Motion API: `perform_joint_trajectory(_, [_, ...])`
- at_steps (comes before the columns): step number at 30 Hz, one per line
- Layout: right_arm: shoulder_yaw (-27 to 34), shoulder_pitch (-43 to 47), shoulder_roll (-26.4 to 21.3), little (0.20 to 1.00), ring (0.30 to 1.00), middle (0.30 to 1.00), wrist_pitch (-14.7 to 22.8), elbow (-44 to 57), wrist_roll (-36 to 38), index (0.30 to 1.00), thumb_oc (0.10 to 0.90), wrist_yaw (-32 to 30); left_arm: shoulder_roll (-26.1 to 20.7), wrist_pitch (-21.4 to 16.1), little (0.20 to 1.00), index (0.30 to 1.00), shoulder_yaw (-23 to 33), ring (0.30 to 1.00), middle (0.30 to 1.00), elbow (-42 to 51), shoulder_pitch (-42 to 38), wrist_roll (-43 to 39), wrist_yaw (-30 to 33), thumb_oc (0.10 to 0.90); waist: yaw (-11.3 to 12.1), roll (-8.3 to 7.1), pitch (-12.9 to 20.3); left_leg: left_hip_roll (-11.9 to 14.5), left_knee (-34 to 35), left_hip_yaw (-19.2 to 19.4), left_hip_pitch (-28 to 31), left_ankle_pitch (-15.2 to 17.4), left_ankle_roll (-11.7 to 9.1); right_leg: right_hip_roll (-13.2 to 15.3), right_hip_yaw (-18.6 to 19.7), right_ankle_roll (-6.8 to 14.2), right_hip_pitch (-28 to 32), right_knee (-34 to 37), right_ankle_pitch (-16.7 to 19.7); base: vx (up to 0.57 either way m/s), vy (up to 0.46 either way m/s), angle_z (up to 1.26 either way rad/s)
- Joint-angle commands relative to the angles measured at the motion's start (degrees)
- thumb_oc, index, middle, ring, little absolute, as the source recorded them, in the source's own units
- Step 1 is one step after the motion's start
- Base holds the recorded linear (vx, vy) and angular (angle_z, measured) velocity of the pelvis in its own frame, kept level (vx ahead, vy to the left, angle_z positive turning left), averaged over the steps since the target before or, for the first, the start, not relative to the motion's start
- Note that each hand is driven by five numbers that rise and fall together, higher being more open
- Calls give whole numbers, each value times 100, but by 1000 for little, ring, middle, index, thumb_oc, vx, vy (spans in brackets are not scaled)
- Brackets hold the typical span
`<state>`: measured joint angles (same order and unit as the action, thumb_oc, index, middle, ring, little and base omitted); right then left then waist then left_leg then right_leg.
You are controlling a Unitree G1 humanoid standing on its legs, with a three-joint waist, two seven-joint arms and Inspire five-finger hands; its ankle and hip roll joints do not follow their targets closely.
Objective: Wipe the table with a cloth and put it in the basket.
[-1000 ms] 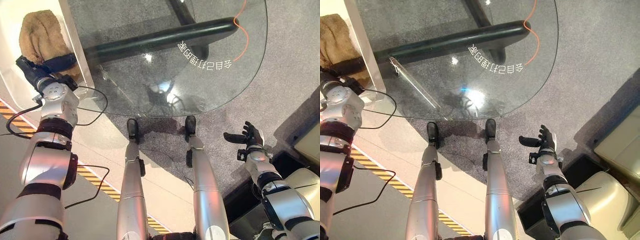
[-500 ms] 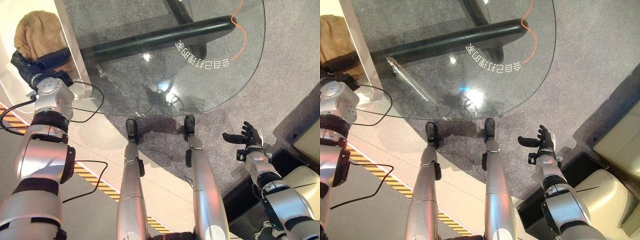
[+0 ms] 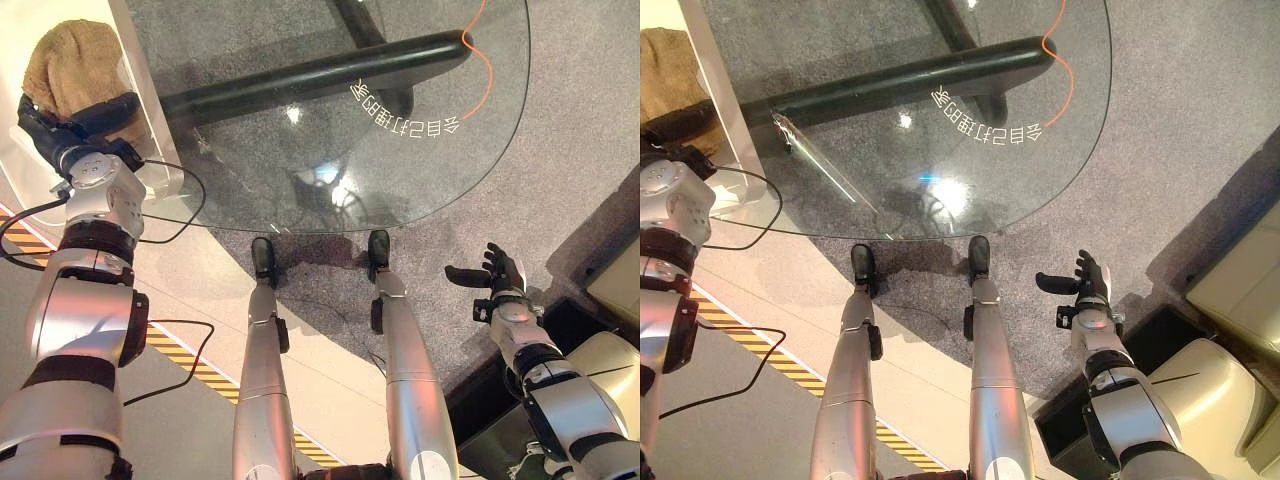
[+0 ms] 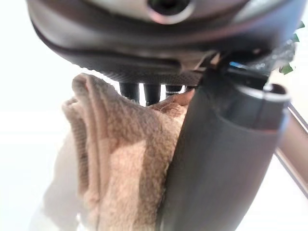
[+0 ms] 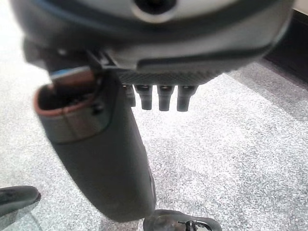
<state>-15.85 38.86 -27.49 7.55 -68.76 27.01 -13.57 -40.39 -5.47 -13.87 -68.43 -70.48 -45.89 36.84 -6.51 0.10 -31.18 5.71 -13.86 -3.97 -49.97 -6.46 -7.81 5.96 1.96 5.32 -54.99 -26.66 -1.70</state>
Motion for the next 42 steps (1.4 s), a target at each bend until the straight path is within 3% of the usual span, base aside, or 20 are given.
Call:
perform_joint_trajectory(1, [-22,-439,-228,900,900,900,91,-82,141,900,800,-202,-508,-539,900,900,260,900,900,10,239,209,258,800,5,47,139,-549,-278,297,153,448,528,-696,-274,-442,597,657,-145,0,0,0])
perform_joint_trajectory(25, [243,-881,-178,900,900,900,-121,-159,111,900,800,-157,-615,-750,900,900,730,900,900,344,1023,409,292,800,98,17,234,-588,-42,403,1278,473,511,-623,-274,-383,1717,906,-131,0,0,0])
perform_joint_trajectory(30, [349,-1233,-110,900,900,900,-188,-125,-7,900,800,5,-414,-1166,900,900,953,900,900,818,1665,398,-363,800,177,60,434,-666,94,426,1605,473,506,-593,-276,-355,2084,1005,-153,0,0,0])
perform_joint_trajectory(33, [510,-1593,-89,900,900,900,-220,-150,-204,900,800,218,-237,-1107,900,900,1234,900,900,1033,2495,222,-977,800,290,122,698,-721,322,407,1992,433,517,-488,-303,-291,2461,1206,-80,54,-33,2])
perform_joint_trajectory(42, [788,-2323,84,900,900,900,-372,-392,-741,900,800,688,445,-963,900,900,1741,900,900,1009,4252,393,-2206,800,472,109,1427,-756,1045,433,3207,454,566,-245,-338,-132,3633,1824,47,118,-7,4])
